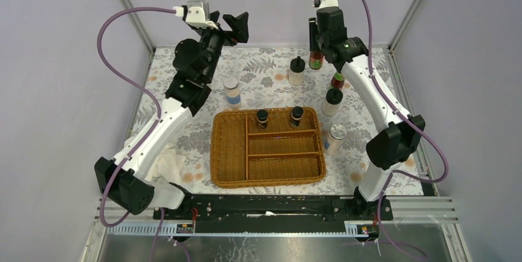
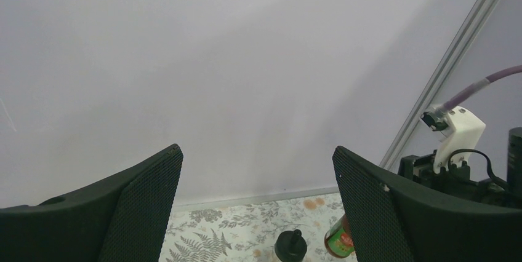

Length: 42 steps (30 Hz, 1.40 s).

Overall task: Organize the condiment bottles
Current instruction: Pick up the bottle from the center of the board, then place the bottle in the storage box.

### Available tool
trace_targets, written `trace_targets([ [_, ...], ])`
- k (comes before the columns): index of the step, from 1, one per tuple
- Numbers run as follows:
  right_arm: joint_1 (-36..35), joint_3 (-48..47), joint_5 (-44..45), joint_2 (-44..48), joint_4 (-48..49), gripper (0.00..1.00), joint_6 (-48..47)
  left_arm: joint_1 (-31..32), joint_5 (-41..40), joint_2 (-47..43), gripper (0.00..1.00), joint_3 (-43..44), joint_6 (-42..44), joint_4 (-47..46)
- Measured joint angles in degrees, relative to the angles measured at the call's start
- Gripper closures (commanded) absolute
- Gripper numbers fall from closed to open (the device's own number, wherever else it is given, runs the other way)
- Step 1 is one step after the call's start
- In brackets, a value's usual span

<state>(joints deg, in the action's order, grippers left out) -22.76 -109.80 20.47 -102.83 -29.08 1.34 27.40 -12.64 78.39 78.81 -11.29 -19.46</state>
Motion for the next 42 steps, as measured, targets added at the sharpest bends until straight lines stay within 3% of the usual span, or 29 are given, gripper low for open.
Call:
trace_targets([
  [15,-9.81,7.19,-0.11,9.27,-1.88,1.00,1.38,0.92,-1.27,-6.23,0.04,0.00,2.05,0.28],
  [42,-23.89,9.27,-0.04,10.08,-2.34,1.00,1.86,3.13,-3.43,-10.69,0.06,-0.02,4.81,-0.15],
])
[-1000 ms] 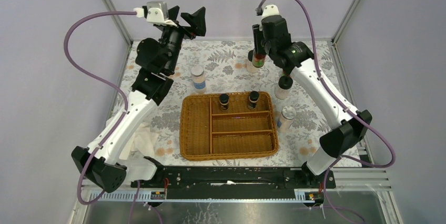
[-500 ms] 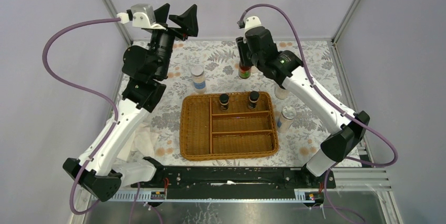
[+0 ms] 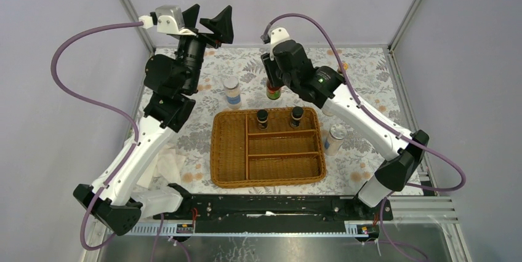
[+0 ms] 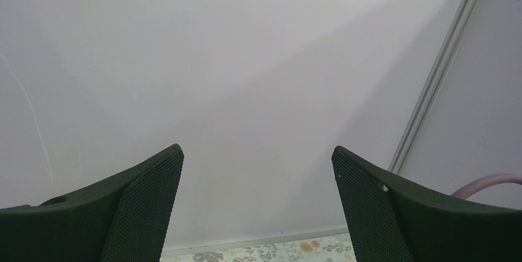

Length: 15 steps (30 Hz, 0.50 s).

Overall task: Organize the condiment bottles
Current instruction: Place the bottle in the storage box.

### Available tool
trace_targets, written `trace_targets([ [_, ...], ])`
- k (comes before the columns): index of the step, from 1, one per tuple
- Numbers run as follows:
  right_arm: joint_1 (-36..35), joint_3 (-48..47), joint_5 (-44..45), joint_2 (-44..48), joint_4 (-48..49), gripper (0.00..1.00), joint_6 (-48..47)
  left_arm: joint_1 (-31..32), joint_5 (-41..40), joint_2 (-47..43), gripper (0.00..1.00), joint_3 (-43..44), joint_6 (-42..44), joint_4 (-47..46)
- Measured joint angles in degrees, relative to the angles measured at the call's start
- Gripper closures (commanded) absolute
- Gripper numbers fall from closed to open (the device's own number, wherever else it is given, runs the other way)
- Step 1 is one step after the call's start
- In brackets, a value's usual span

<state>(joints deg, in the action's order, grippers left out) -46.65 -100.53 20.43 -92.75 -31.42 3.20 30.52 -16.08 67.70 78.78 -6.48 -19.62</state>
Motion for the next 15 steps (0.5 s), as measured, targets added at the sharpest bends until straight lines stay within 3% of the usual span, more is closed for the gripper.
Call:
trace_targets([
  [15,-4.39,-2.82,0.09,-4.37,0.46,1.00,-0.92,0.31,-0.98,-0.31,0.06,0.00,1.99,-0.61],
])
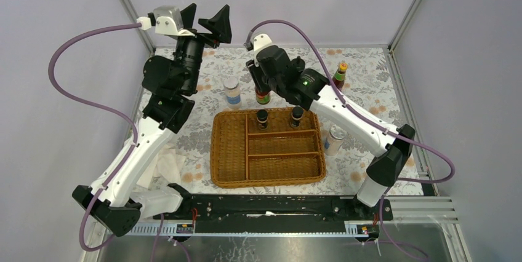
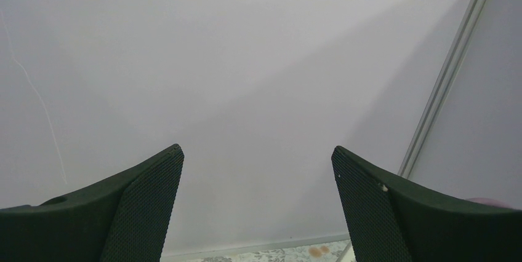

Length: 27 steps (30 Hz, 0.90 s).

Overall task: Organize the condiment bottles
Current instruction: Place the bottle in the storage box.

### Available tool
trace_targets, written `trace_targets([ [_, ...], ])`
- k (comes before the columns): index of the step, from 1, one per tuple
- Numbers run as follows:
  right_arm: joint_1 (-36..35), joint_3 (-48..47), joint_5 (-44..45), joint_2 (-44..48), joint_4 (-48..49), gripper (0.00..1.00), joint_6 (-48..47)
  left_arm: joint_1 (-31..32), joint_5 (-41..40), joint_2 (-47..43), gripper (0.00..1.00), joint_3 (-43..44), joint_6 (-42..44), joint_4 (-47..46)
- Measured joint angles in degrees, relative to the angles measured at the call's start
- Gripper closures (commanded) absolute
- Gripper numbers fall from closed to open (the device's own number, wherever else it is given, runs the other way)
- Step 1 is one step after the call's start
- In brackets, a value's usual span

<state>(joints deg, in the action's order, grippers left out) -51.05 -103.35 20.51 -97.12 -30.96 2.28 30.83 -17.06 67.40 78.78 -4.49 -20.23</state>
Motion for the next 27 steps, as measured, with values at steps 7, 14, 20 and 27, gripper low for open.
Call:
trace_targets([
  [7,-1.51,-1.84,0.00,-2.05,0.04,1.00,-0.31,0.28,-0.17,-0.76,0.06,0.00,0.87,-0.66],
  [14,-3.21,-2.80,-0.07,-3.82,0.66,1.00,-0.46,0.31,-0.39,-0.83,0.06,0.00,1.73,-0.81],
  [20,-4.61,-2.89,-0.20,-5.07,0.79,1.00,-0.48,0.33,-0.61,-0.83,0.06,0.00,2.34,-0.83],
  [27,-6.60,-2.89,-0.48,-6.25,0.87,1.00,-0.46,1.05,-1.07,-0.81,0.06,0.13,3.21,-0.83],
])
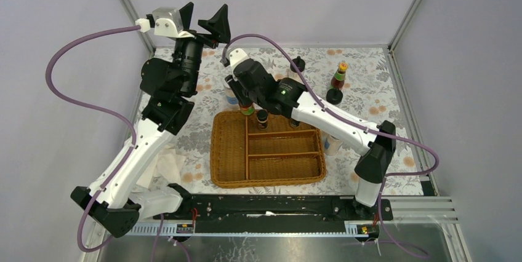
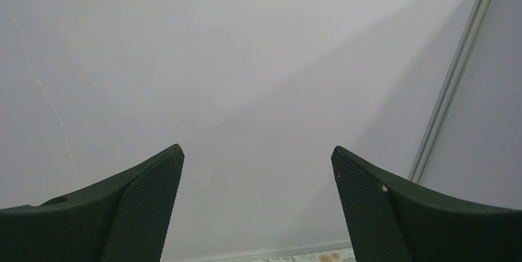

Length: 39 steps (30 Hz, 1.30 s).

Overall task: Organize the condiment bottles
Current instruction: Place the bottle in the storage box.

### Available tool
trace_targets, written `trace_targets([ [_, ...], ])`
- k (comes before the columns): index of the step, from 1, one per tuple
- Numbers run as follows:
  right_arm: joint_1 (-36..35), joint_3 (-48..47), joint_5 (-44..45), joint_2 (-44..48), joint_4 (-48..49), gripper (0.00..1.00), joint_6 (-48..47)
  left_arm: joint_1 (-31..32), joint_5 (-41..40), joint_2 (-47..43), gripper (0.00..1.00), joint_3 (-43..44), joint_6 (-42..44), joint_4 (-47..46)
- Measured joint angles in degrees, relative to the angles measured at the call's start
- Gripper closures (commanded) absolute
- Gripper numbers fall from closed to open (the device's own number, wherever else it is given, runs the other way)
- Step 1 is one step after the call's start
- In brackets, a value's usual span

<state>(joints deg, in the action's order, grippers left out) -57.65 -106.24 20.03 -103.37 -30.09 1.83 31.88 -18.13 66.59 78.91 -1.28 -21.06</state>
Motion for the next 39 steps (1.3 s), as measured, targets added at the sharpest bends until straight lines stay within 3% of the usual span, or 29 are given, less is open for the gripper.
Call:
trace_targets([
  [21,-4.22,3.34,-2.64,-0.02,3.85,1.00,0.92,1.16,0.26,0.44,0.06,1.09,5.51,-2.58],
  [39,-4.35,4.63,-6.10,-0.87,5.60,1.00,1.73,1.20,5.09,1.27,0.05,-1.64,9.51,-8.74],
])
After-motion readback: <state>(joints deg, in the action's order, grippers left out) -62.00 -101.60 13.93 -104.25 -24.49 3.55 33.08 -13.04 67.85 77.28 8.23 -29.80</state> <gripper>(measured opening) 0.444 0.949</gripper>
